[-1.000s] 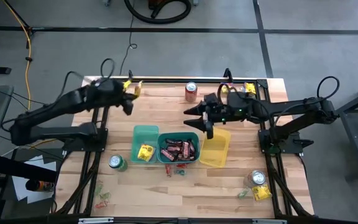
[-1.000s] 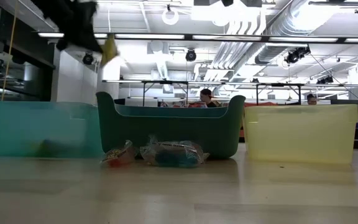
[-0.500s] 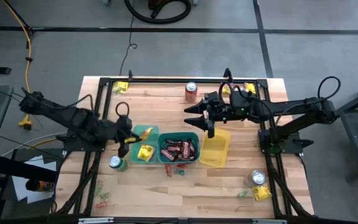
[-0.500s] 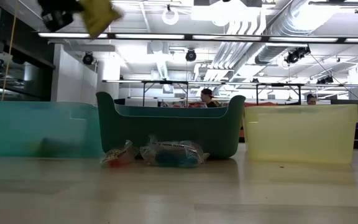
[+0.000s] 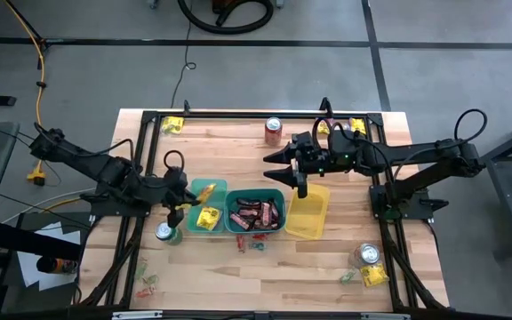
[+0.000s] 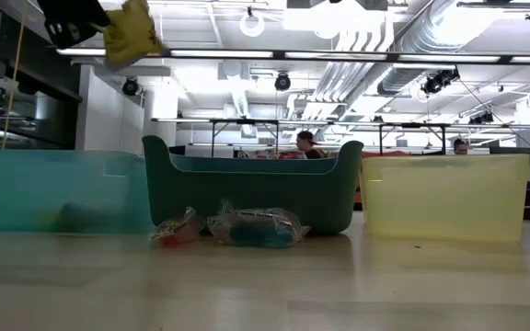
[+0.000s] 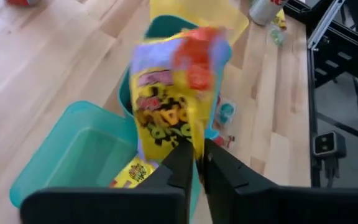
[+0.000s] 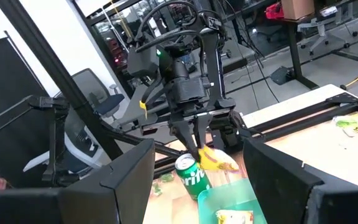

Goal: Sort candy
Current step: Put the yellow candy into the green bin

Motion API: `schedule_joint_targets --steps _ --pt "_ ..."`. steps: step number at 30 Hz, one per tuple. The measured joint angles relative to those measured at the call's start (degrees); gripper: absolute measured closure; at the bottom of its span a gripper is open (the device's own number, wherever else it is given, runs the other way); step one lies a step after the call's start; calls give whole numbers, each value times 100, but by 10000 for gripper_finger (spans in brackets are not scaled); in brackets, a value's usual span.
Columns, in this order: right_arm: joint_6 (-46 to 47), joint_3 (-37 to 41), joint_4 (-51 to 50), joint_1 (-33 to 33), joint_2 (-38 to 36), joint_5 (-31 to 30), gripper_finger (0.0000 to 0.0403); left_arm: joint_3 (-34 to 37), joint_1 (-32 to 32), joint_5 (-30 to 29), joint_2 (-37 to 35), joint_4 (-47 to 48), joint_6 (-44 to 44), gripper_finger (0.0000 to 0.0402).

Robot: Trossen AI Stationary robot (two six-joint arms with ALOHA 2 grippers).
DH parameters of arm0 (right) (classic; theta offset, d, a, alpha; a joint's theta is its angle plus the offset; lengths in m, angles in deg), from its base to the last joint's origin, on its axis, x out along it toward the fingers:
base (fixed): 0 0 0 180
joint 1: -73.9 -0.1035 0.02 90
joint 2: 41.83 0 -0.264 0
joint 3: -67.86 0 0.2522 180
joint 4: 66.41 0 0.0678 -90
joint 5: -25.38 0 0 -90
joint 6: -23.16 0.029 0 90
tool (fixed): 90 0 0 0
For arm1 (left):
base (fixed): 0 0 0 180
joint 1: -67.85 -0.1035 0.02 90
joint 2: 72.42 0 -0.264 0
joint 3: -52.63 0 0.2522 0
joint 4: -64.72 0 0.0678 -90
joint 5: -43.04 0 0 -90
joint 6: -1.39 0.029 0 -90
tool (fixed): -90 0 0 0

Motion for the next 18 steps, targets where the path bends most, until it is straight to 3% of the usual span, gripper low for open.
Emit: schedule_joint_targets --steps 5,10,14,18 --pt "0 0 -1 0 0 6 162 0 1 446 0 83 -14 316" --pt "2 2 1 0 0 22 162 0 -1 504 -38 102 -12 250" --pt "1 2 1 0 0 22 162 -76 -11 277 -45 109 45 209" --pt "-2 4 1 6 0 -279 162 -264 -238 -269 -48 -628 943 187"
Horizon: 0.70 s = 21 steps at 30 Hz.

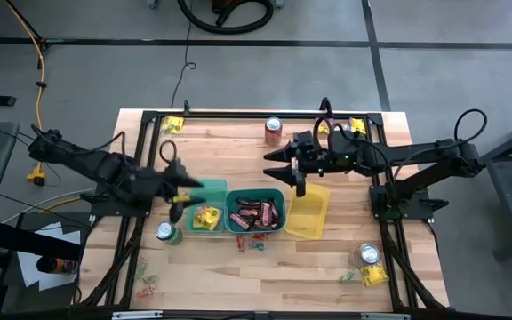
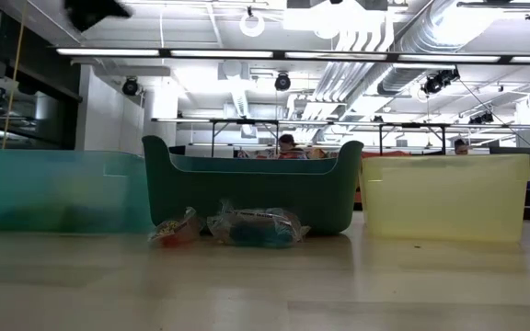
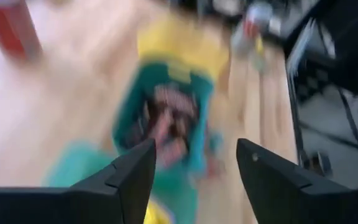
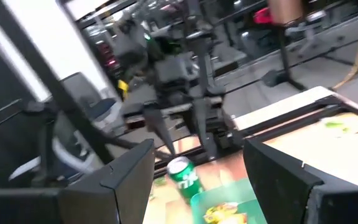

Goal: Sort candy
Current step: Put the yellow candy into the green bin

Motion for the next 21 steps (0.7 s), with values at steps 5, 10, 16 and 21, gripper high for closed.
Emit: schedule_joint_targets --steps 5,10,16,21 --pt "-86 0 2 227 0 -953 162 -10 -712 -515 41 -1832 1807 184" --pt "-72 0 -31 628 0 -1288 162 -9 -1761 122 290 -2768 2393 183" --pt "286 0 -1241 1515 0 -1744 162 -9 -2733 560 609 -2737 2090 183" --pt "697 0 -2595 2966 23 -1371 162 -7 -3240 557 793 -2787 1686 183"
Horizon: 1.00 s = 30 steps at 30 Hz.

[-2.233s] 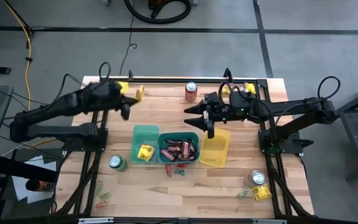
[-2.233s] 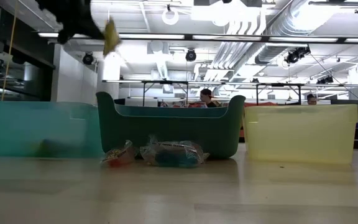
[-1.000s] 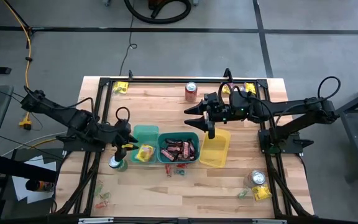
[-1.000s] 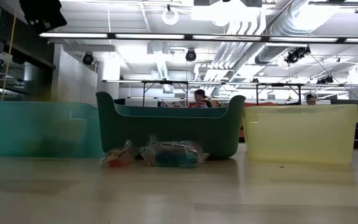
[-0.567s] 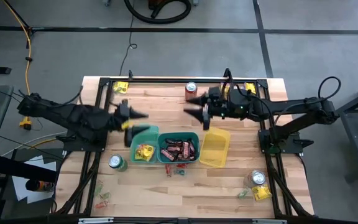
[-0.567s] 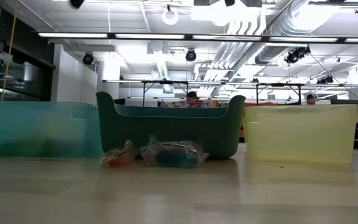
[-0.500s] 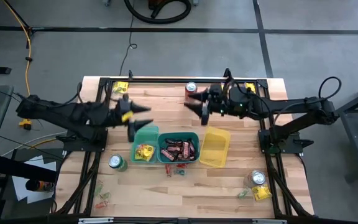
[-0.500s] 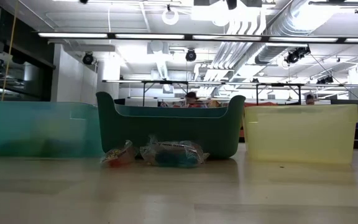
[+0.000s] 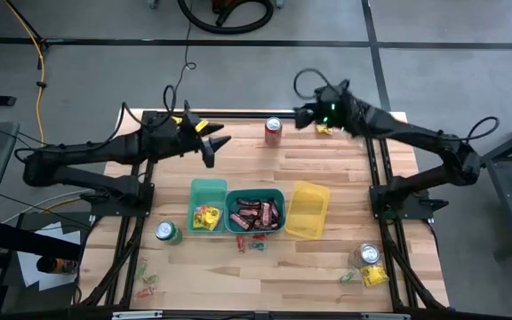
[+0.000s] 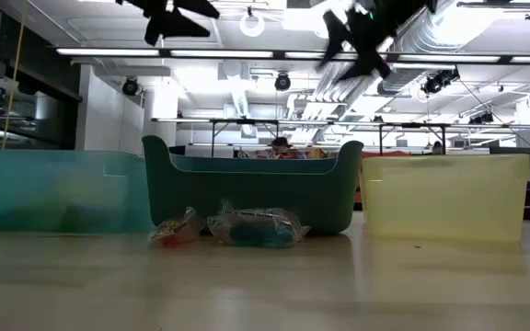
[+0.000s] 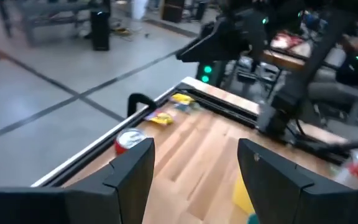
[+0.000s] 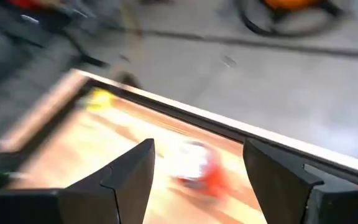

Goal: Sort candy
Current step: Put the yellow candy into the green bin

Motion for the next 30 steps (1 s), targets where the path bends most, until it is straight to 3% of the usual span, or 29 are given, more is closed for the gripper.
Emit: schedule_joint_targets --steps 4,9,17,26,30 --pt "-130 0 -896 1006 376 247 162 0 -297 -1 43 -202 -274 183" --pt "-506 2 -1579 1640 1304 411 162 0 -514 -2 41 -422 -383 183" --pt "-654 2 -1429 1799 2523 63 162 4 -908 248 3 -404 -383 183" --pt "-590 2 -1391 1819 3287 -373 163 4 -1175 671 -134 -337 -180 183" --pt "-604 -5 -1394 1819 3433 -439 189 7 -1318 864 -257 -317 -71 183"
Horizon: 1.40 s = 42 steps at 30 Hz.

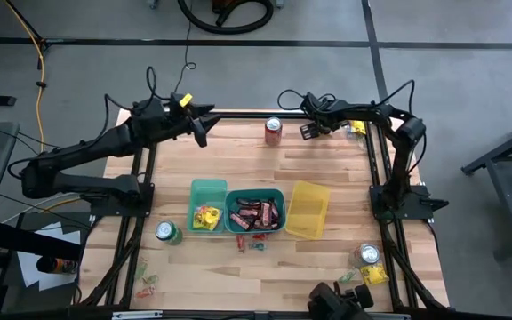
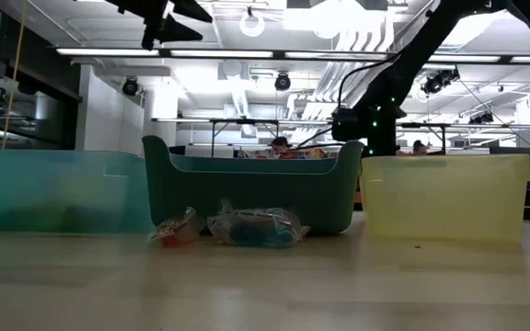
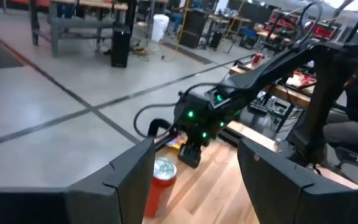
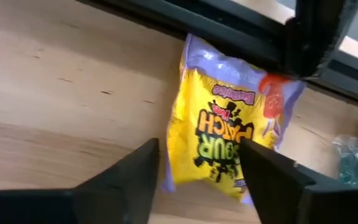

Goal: Sort candy
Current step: Put the yellow candy into the green bin

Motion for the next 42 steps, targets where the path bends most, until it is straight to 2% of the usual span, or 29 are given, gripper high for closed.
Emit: schedule_joint_targets --steps 3,6,8,11,14,18,22,26,31,35,38,42 --pt "-96 -6 5 -8 19 42 252 2 -165 387 -233 28 32 183" --pt "-129 12 -106 -18 -136 170 354 2 -381 800 -604 22 33 183" --pt "-188 12 -73 -83 -434 262 387 2 -484 851 -833 92 86 183" --pt "-219 12 -67 -265 -1087 405 379 2 -597 854 -1093 294 259 183" --pt "-404 10 183 -533 -1880 836 395 2 -666 861 -1256 400 295 183" --pt "-637 7 1102 -1099 -2740 2141 393 2 -689 1149 -1221 556 297 183" --pt "-598 -2 2255 -1919 -3073 3105 400 2 -685 1709 -1024 687 241 183" --pt "-682 -6 3081 -2838 -2888 3332 399 2 -680 2214 -773 695 190 183" --pt "-760 1 3594 -3717 -2167 3366 399 2 -678 2184 -464 652 -165 183" --pt "-739 7 4322 -4106 -1372 3347 399 2 -631 2181 -296 237 -444 183" --pt "-716 7 5362 -4270 -777 3347 399 2 -529 2109 -183 -154 -690 183" --pt "-283 7 6785 -4405 -122 3330 399 2 -313 1708 -97 -533 -1075 183"
